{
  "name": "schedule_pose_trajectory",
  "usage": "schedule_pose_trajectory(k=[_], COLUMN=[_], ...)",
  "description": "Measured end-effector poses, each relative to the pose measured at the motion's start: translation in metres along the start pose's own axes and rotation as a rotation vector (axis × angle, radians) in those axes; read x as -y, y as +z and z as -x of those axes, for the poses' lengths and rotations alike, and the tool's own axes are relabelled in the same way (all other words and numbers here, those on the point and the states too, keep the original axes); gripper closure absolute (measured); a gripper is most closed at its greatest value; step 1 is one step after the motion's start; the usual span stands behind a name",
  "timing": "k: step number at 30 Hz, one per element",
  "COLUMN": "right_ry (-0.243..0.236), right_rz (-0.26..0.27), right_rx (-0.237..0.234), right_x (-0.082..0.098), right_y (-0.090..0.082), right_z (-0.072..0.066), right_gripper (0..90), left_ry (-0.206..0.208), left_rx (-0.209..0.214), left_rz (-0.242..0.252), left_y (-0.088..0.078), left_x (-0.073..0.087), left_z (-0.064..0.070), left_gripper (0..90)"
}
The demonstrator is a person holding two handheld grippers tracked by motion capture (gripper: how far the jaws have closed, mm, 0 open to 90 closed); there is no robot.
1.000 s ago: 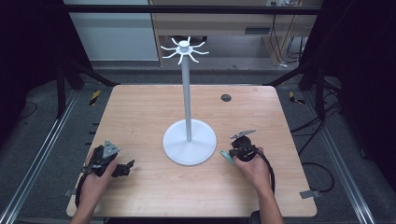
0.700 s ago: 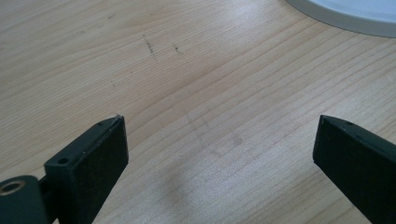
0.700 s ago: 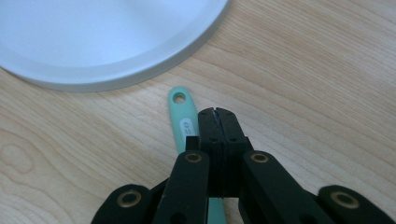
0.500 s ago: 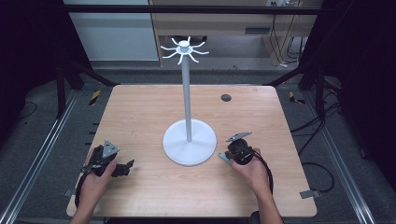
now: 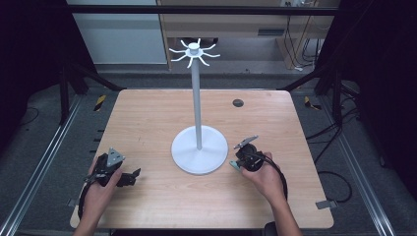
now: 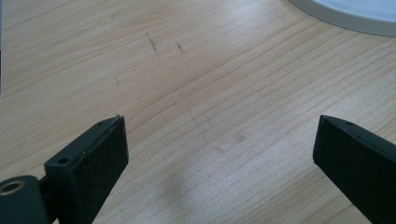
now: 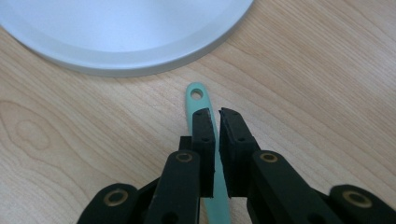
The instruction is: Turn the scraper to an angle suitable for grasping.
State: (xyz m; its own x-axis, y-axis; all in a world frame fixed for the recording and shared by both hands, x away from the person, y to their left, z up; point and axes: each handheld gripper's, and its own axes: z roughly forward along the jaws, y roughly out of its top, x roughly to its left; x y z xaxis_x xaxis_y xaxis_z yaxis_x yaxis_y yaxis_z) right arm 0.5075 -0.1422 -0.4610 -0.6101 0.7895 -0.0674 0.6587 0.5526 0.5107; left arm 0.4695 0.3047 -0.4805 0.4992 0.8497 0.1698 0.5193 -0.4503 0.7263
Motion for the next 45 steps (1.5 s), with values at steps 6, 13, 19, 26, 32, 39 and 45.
schedule_pose_trajectory(k=[6,13,19,26,32,39,45], right_ry=[-0.037,-0.068,-0.075,-0.091,-0.085,-0.090,-0.107], right_rz=[-0.063,-0.120,-0.159,-0.197,-0.231,-0.239,-0.258], right_rx=[-0.006,-0.011,-0.018,-0.026,-0.040,-0.058,-0.072], right_x=[-0.008,-0.016,-0.024,-0.028,-0.027,-0.028,-0.028], right_y=[-0.001,0.003,0.006,0.012,0.018,0.021,0.025], right_z=[-0.001,0.000,0.002,0.003,0.004,0.004,0.004], right_gripper=[79.8,73.2,68.4,65.5,65.7,67.4,72.9], left_ry=[-0.001,-0.002,-0.001,-0.001,-0.001,0.000,-0.002], left_rx=[0.000,0.002,0.003,0.005,0.006,0.006,0.005], left_rz=[0.000,0.000,0.000,-0.001,-0.001,-0.001,-0.002], left_y=[-0.001,-0.001,0.000,0.000,0.000,0.000,-0.001], left_x=[0.000,0.000,0.000,0.000,0.000,0.000,0.001], left_z=[0.000,0.000,0.000,0.000,0.000,0.000,0.000], left_gripper=[3.0,3.0,3.0,3.0,3.0,3.0,3.0])
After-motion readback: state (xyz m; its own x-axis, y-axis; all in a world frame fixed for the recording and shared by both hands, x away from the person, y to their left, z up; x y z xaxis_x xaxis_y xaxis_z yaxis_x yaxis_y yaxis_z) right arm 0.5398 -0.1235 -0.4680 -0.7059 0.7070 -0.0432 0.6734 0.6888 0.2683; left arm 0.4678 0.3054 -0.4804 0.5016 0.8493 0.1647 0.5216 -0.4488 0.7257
